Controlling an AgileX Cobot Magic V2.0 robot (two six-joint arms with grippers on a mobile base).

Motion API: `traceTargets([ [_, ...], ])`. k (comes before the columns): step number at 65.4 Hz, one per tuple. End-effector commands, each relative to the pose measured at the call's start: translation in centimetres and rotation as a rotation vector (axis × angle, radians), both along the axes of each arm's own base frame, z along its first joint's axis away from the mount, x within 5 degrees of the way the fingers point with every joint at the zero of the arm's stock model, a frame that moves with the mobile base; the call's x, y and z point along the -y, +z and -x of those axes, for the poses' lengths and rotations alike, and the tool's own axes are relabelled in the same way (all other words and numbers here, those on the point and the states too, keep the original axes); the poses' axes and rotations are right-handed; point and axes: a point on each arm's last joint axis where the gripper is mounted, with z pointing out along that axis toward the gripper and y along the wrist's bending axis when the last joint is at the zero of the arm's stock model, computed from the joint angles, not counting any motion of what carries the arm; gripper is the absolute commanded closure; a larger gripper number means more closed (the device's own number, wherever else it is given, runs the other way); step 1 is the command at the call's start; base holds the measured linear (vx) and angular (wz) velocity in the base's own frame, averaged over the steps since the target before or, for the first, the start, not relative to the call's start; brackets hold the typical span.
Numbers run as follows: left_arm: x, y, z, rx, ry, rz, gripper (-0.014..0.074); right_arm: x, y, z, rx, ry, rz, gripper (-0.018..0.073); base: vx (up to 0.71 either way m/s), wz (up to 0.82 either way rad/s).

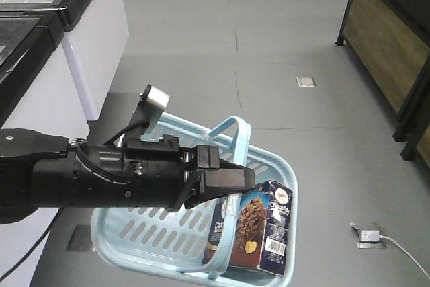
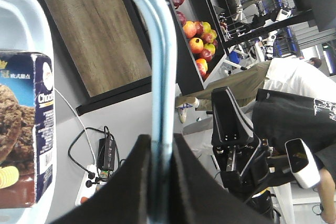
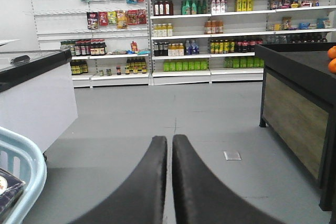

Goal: Left arm holds basket, right arm returns cookies
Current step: 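Bring the held basket in front of the robot with the left gripper, then hold the basket with the left gripper while driving toward the drink shelves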

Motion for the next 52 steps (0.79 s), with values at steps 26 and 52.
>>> traceTargets([
  [26, -0.02, 3.11, 0.37, 0.035, 0.001, 0.133, 0.0599, -0.01, 0.15, 0.08, 0.071, -0.003, 0.015, 0.057, 0.01, -0.02],
  [52, -0.01, 3.12, 0.37, 0.035, 0.001, 0.133, 0.0599, -0.01, 0.14, 0.08, 0.07, -0.004, 0.015, 0.057, 0.14, -0.04],
])
